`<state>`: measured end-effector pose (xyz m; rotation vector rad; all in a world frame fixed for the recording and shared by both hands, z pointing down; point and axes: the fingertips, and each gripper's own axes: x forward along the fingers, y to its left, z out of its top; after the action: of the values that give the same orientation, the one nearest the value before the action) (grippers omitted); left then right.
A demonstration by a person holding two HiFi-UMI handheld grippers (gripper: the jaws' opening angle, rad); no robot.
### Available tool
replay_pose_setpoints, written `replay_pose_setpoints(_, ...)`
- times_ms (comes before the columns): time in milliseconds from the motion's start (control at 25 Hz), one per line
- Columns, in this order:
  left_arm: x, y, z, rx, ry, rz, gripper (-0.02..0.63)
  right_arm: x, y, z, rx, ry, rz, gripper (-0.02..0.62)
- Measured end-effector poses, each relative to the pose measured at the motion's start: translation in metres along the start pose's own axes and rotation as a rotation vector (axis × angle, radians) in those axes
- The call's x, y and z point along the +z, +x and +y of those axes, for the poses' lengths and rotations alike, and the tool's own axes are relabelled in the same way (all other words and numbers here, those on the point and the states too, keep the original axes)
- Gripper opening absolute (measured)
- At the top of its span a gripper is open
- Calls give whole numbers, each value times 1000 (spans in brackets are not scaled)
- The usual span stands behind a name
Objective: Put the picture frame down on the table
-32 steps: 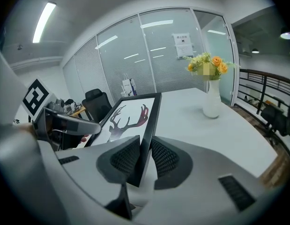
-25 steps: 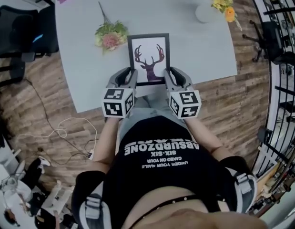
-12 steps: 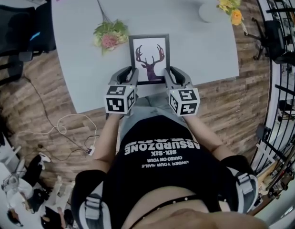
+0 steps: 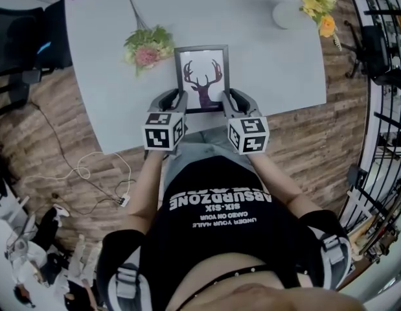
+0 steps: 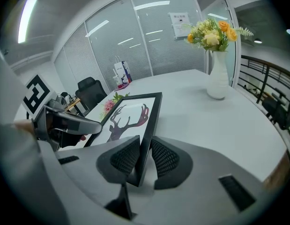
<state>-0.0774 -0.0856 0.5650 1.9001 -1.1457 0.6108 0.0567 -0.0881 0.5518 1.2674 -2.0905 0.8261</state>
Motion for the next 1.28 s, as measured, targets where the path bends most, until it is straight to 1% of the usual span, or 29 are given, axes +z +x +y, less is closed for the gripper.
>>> replay_pose_setpoints(400,-6,18,8,-14,-16,50,97,-6,15,-7,-16,10,31,91)
replay_pose_setpoints(720,-8,29,13,-17,-10,83,97,-13,25,-10,-28,19,62,92)
replay_pose_setpoints(1280,-22,48,18,-18,-17,140,97,-29,38,-18,-42,28,110,91)
